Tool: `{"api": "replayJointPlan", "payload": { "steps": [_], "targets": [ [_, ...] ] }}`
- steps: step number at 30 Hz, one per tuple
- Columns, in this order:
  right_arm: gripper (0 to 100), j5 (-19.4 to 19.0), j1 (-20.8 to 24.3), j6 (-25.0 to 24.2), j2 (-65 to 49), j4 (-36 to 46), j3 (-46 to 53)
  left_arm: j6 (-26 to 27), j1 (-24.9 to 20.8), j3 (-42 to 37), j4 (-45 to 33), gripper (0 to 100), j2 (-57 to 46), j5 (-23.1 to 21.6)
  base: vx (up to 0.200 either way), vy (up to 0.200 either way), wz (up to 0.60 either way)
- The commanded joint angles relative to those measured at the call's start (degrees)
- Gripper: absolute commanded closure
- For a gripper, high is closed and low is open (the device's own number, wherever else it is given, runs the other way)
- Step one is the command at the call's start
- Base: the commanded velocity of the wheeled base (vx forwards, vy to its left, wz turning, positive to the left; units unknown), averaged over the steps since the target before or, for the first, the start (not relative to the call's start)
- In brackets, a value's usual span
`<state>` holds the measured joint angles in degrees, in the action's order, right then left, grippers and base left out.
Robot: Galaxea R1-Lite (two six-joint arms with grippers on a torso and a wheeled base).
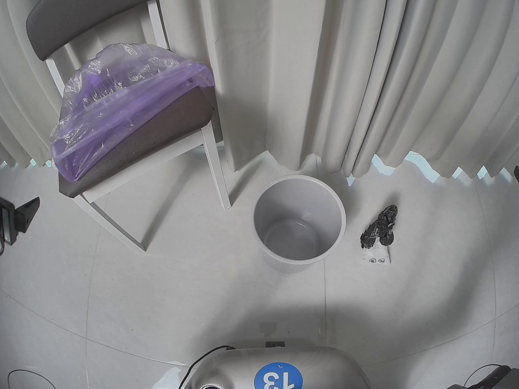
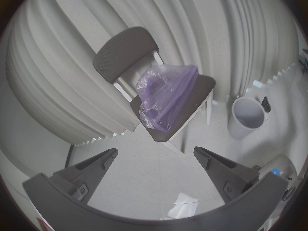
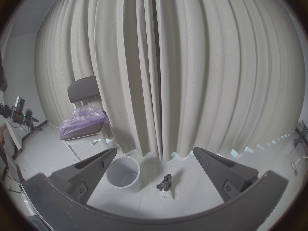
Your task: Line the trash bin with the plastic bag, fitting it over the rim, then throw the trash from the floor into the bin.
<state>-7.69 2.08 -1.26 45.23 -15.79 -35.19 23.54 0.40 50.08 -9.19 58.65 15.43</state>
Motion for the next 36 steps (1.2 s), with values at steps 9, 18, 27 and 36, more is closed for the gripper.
{"api": "replayJointPlan", "payload": {
  "steps": [9, 18, 27, 36],
  "targets": [
    [0, -0.48, 2.75, -0.94, 4.17, -1.18, 0.21, 4.85, 0.3, 4.76, 9.89, 0, 20.1, 3.02, 0.0, 0.0, 0.0],
    [0, -0.57, 2.66, -1.29, 5.05, -1.62, -0.14, 9.07, 1.36, 6.7, 17.63, 0, 25.9, 5.66, 0.0, 0.0, 0.0],
    [0, -0.57, 2.66, -5.51, 7.07, -6.1, -0.23, 11.09, 2.15, 10.83, 21.23, 0, 30.03, 6.01, 0.0, 0.0, 0.0],
    [0, -0.66, 2.66, -5.86, 7.16, -6.27, -0.4, 13.2, 2.59, 13.64, 22.38, 0, 33.28, 7.95, 0.0, 0.0, 0.0]
  ]
}}
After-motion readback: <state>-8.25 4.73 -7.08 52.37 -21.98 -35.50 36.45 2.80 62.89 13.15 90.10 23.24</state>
